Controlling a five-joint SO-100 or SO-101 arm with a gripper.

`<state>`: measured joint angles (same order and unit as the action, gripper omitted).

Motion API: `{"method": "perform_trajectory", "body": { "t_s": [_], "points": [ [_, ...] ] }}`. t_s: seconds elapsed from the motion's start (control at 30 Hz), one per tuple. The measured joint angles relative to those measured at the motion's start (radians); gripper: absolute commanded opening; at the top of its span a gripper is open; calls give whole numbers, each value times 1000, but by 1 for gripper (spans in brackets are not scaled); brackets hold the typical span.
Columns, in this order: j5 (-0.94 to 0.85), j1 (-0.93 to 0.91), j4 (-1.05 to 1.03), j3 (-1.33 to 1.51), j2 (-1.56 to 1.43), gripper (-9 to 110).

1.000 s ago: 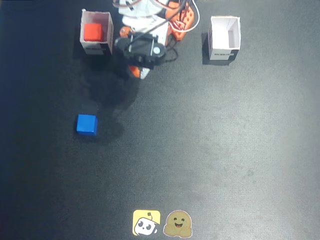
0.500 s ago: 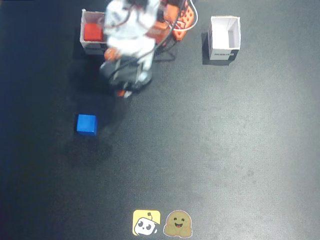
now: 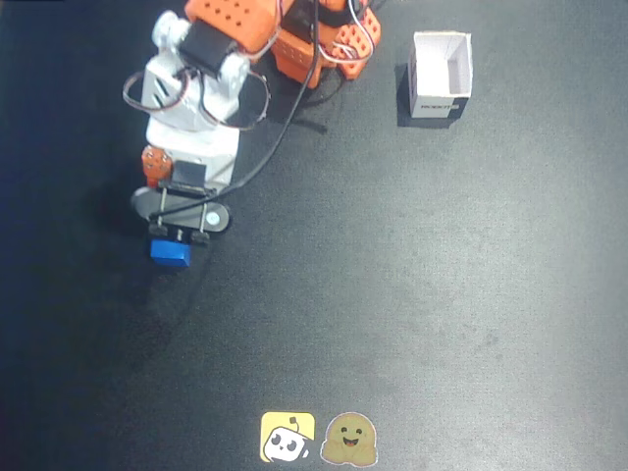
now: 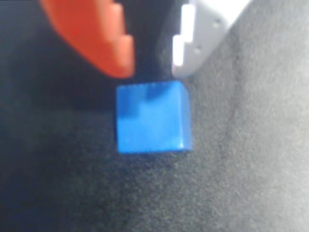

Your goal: Put the red cube in the right box and the blue cube in the left box.

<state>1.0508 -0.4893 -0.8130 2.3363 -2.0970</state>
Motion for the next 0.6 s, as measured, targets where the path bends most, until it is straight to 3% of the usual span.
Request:
{"method": "perform_trajectory", "body": {
  "t_s": [0.6],
  "points": [
    [-3, -5, 83, -83, 230, 22]
  ]
}}
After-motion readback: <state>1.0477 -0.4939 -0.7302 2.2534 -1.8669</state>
